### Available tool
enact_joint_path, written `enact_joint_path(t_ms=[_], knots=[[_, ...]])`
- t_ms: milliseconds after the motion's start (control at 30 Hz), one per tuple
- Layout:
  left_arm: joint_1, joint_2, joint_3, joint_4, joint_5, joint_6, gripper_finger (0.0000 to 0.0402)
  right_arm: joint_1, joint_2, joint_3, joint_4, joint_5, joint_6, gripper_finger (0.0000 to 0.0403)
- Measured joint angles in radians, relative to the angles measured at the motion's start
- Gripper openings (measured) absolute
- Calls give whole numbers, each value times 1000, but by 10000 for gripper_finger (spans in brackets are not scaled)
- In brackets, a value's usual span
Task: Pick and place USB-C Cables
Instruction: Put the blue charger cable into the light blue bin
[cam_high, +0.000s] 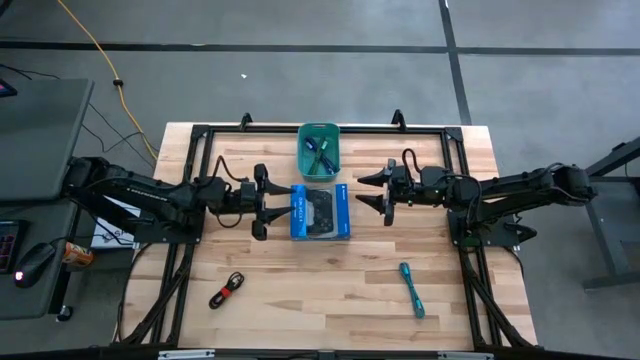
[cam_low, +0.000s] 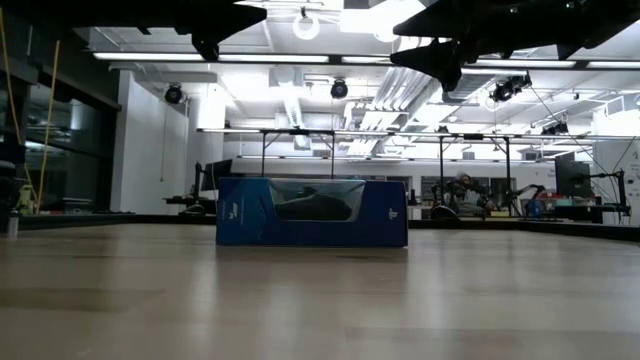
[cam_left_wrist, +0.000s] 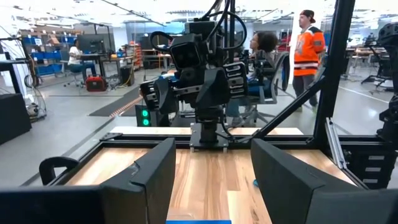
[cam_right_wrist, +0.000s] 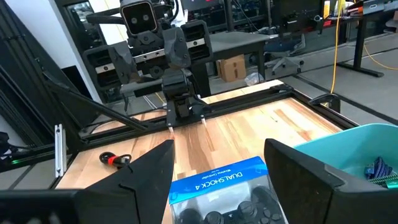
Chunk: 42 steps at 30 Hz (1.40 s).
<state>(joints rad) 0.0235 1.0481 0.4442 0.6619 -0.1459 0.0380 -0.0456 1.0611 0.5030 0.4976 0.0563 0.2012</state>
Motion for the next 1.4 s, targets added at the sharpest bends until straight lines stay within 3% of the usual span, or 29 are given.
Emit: enact_joint_path(t_ms=[533,733,833,933,1067,1200,1400], knots=[[0,0,0,0,1,0,188,0,0,0,0,-7,1,241],[0,0,0,0,1,0,188,34,0,16,15,-199,103,241],[0,0,0,0,2,0,188,114,-1,59,-109,-231,114,241],[0,0,0,0,2,0,188,211,-1,137,-341,-174,152,241],[0,0,0,0,2,0,188,347,8,231,-722,-33,365,241],[0,1,0,0,2,0,188,495,25,264,-1004,49,718,241],[0,1,0,-7,2,0,188,712,113,235,-1195,68,1244,241]])
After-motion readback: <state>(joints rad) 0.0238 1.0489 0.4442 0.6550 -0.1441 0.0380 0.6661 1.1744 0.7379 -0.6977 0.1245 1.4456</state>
